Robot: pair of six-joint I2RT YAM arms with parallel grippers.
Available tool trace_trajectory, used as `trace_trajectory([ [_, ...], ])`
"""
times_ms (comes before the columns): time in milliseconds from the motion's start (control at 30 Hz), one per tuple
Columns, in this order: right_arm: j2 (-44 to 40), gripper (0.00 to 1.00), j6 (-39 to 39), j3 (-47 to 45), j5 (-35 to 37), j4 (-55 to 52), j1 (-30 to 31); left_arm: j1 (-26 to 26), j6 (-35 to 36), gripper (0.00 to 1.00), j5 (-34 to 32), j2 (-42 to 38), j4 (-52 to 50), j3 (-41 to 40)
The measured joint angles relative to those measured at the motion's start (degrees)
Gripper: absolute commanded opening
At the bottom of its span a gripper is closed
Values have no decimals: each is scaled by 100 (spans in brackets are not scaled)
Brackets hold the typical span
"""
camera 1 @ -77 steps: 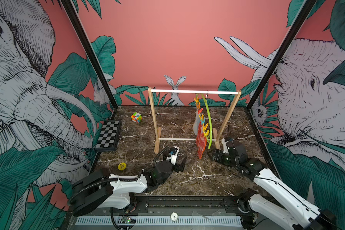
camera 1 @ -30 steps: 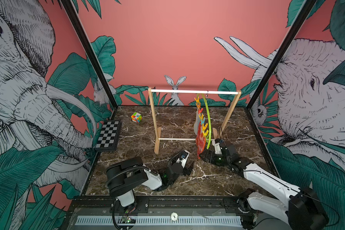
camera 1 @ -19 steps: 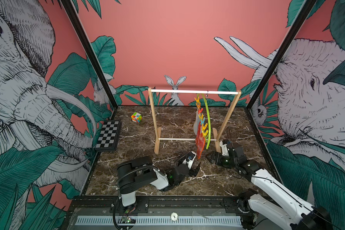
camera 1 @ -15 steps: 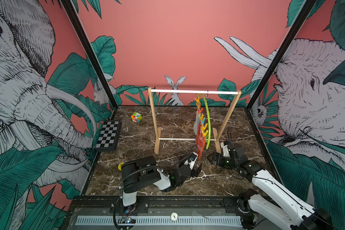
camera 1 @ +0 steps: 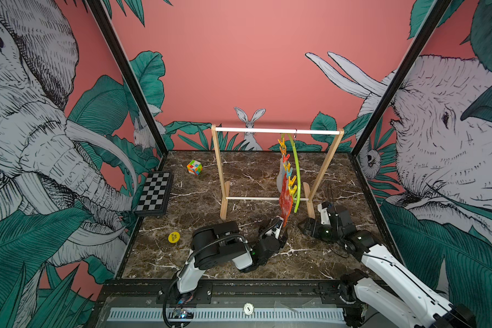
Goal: Take the shoe insoles off the hanger
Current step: Remove the insole from the hanger.
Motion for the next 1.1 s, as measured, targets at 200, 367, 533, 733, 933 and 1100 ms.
trace_trajectory([
  [200,2,89,94,0,-52,4,-31,-4,-39,73,-173,240,11,219],
  [367,9,89,131,0,-131,7,-31,-4,-107,70,-306,452,-11,411],
  [533,31,89,164,0,-195,7,-31,-4,-173,65,-503,601,15,538],
  [733,120,88,181,0,-264,7,-31,-4,-179,52,-699,717,33,660],
  [933,146,88,181,7,-339,4,-31,4,-138,33,-791,717,184,645],
  [1100,170,88,184,133,-367,7,-42,55,-105,21,-896,695,341,409],
])
